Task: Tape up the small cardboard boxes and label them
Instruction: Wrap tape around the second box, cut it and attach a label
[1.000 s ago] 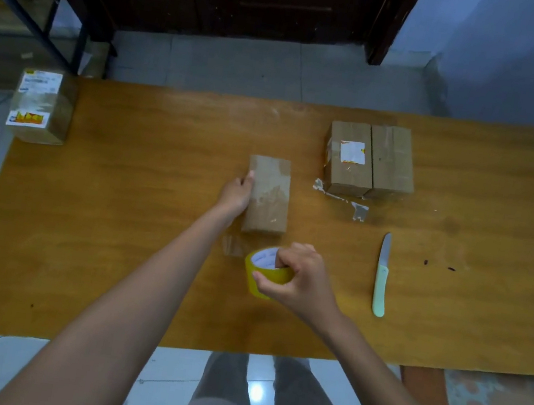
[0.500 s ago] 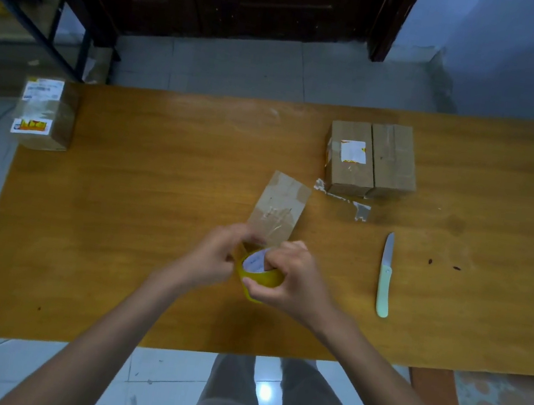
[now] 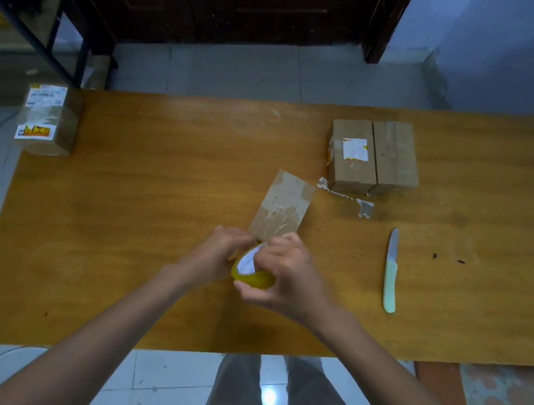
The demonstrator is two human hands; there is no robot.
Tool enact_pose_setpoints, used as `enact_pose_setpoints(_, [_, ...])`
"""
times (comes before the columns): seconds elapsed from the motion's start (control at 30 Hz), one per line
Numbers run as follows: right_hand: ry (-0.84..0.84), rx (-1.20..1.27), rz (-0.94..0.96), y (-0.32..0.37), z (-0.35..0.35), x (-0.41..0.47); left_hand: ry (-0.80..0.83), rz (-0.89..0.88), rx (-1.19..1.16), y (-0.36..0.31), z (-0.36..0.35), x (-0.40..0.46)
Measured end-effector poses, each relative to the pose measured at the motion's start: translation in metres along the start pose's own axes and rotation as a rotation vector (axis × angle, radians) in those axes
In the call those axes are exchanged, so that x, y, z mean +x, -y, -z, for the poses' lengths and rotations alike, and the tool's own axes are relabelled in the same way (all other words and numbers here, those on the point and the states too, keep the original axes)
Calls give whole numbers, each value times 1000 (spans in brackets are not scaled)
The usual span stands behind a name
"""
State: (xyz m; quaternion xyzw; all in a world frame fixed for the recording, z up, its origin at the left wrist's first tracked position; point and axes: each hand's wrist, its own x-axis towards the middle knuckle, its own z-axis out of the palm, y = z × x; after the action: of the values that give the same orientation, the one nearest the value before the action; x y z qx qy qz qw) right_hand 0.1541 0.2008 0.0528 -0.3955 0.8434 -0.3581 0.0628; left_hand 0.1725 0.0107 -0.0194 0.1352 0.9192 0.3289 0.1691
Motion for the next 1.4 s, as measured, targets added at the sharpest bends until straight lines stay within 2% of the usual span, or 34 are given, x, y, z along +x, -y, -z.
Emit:
enact_pose_setpoints(0.07, [-49, 32, 28, 10, 4, 0, 2, -24, -9, -7, 5, -3])
enact_pose_setpoints(0.2, [-141, 107, 68, 23, 31, 2, -3, -7, -266, -14, 37, -15])
enact_pose_setpoints(0.27, [-158, 151, 2, 20, 50, -1, 95, 91, -293, -13, 58, -22])
enact_pose_setpoints(0.37, [-206, 233, -141, 12, 75, -10, 333, 209, -288, -15, 87, -24])
enact_pose_setpoints(0.5, [-271, 341, -236, 4, 88, -21, 426, 238, -321, -22, 107, -11])
enact_pose_setpoints(0.6, [-281, 371, -269, 4, 89, -29, 440, 303, -286, -26, 109, -2])
enact_pose_setpoints(0.73, [-320, 430, -343, -1, 91, -40, 451, 299, -295, -28, 106, 5])
enact_pose_setpoints(0.9, [-332, 458, -413, -11, 89, -53, 477, 285, -143, -33, 110, 18])
enact_pose_setpoints(1.0, [-354, 505, -495, -23, 92, -59, 482, 295, -189, -33, 112, 24])
enact_pose_setpoints(1.23, [-238, 836, -782, -78, 73, -56, 513, 445, -379, -16, 102, 30])
enact_pose_setpoints(1.4, [118, 923, -936, -98, 58, -35, 602, 473, -490, 3, 79, 33])
